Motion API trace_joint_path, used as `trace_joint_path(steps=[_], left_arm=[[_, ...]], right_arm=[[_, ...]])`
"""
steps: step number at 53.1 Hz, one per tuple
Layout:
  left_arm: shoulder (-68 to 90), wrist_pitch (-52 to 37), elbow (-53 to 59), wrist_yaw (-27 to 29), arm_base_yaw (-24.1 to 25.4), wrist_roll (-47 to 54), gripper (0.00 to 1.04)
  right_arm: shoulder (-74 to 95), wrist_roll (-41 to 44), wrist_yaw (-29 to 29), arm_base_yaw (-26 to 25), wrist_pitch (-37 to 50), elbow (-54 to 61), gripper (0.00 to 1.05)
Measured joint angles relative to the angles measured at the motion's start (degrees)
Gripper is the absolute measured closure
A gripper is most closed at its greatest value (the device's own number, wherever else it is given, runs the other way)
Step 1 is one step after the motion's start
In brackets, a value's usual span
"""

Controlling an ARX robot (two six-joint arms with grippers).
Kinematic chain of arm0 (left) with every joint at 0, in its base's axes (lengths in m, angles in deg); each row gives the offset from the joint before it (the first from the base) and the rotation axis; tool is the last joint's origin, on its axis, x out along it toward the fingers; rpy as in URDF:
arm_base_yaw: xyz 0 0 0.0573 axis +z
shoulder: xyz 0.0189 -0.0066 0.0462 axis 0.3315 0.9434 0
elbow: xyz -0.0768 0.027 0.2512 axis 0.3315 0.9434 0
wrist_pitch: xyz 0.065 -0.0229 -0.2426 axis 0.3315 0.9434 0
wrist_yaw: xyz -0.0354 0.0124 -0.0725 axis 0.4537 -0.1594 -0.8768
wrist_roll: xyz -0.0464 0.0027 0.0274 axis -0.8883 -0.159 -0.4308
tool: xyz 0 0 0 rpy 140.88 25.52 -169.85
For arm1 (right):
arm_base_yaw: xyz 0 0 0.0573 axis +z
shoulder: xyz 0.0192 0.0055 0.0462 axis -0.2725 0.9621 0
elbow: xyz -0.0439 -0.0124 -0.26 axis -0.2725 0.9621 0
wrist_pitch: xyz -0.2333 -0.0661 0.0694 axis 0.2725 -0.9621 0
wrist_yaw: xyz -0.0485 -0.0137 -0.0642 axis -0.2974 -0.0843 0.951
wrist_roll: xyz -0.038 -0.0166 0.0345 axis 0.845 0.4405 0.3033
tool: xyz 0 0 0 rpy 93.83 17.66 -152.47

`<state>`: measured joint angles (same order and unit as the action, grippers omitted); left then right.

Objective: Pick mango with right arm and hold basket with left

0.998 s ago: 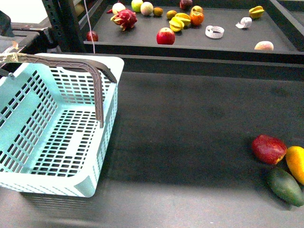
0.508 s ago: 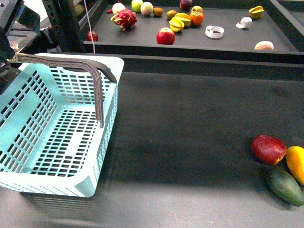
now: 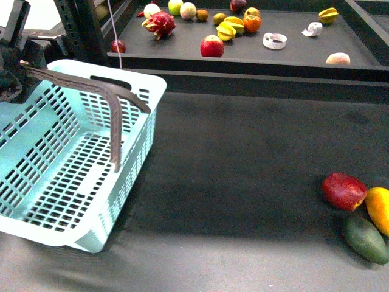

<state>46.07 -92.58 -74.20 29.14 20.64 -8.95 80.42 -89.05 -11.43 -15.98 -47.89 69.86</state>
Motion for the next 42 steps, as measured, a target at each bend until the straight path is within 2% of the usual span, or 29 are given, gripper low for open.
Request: trace_joint_path(steps=[4,20,28,42], left_arm=[[-1.29,-1.97,2.01,-1.77,-0.2,1.16,0.97],[-12.31,-9.35,13.25,-10.08,-2.21,13.49,0.97],[-19.91,-10.47,18.18,-13.11,-5.4,21.42,0.97],[-24.96,-12.24,22.16,-13.44,-13.07,30.29,0.97]], right_arm=[[0.0,0.0,0.02,0.0,0.0,0.02,0.08],[0.0,0.0,0.02,0.0,0.0,0.0,0.08],[0.0,0.0,0.02,0.0,0.0,0.0,0.08],[0.0,0.0,0.02,0.0,0.0,0.02,0.08]])
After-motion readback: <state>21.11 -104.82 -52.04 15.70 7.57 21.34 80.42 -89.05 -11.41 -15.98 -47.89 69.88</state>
